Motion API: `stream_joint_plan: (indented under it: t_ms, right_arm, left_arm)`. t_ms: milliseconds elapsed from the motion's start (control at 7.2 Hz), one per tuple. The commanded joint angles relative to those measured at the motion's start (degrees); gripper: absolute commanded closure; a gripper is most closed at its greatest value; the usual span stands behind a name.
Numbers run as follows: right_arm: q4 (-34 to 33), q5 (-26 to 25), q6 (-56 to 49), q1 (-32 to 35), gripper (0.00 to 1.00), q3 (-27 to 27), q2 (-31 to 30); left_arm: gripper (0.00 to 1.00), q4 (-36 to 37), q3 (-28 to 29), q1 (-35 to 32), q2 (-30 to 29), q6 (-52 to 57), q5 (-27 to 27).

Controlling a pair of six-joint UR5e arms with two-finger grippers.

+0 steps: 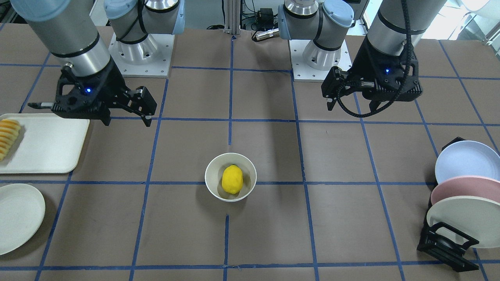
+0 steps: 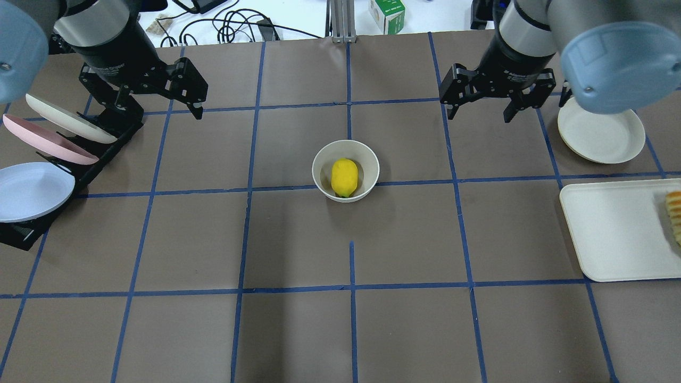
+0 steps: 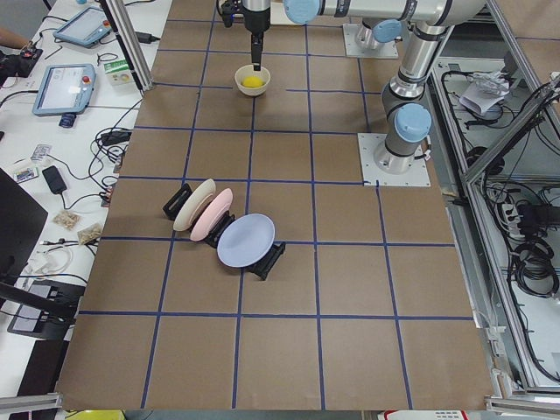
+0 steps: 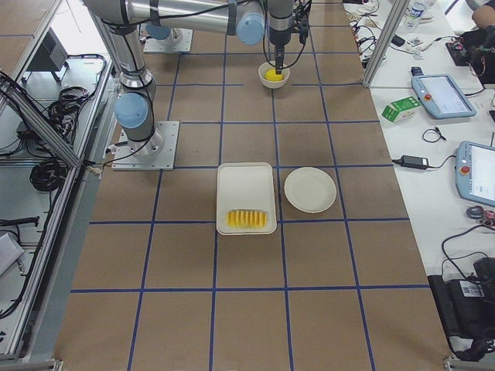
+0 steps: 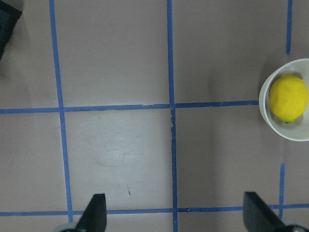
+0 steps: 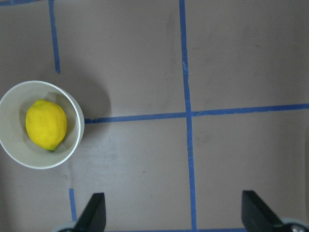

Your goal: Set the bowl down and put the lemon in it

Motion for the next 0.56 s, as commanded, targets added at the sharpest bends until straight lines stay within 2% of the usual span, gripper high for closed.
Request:
stream_joint_plan:
  t_ms: [0,417]
  right_arm:
    - [5.01,-6.44,-0.38,-1.09,0.00,0.05,-4.18]
    - [5.10,-6.22,-0.29,-1.00,0.00,-0.91,-4.81]
  left_arm:
    - [0.00,0.84,-0.64,-0.01,-0.13,0.60,-0.41]
    - [0.00,1.29,-0.38,0.08,0.04,0.51,0.02]
